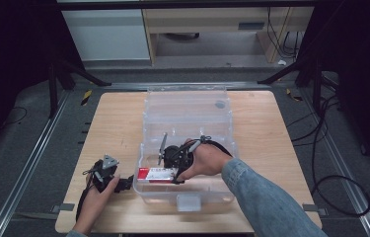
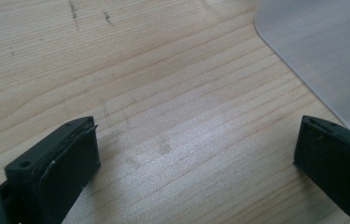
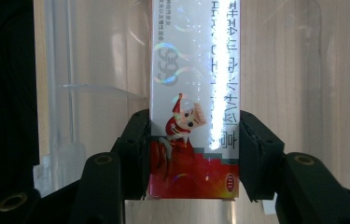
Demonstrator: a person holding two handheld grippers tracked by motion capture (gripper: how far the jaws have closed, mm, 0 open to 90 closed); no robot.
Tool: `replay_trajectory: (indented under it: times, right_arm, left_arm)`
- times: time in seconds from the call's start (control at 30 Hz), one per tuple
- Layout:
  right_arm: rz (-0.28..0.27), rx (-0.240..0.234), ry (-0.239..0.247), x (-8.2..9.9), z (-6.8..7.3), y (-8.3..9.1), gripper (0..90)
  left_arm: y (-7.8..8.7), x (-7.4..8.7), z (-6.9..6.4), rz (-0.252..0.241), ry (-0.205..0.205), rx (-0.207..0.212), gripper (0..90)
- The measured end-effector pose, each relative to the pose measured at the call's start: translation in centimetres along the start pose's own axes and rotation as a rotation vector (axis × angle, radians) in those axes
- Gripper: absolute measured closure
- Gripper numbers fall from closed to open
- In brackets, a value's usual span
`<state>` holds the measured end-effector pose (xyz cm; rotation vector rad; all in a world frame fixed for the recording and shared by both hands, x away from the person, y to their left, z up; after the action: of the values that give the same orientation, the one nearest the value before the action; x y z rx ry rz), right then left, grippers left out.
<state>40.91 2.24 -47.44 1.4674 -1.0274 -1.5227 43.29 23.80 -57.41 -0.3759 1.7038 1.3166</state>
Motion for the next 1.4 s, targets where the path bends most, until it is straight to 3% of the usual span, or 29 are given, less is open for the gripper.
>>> replay_trajectory:
  times: [1.4]
  right_arm:
    - [0.024, -0.001, 0.004, 1.5, -0.3, -3.6, 51.4]
  left_arm:
    - [0.0, 0.0, 0.0, -0.001, 0.002, 0.0, 0.0]
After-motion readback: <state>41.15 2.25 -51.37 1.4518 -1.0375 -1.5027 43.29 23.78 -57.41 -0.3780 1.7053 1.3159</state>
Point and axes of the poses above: each handheld gripper's, and its own axes: y roughly backward along the jaws, x roughly out of its underside, z roughly to its left, the point moved 8 cm from there along -y, roughly forward along the jaws, and after that the axes turned 7 degrees about -z, right-handed, at the moved point
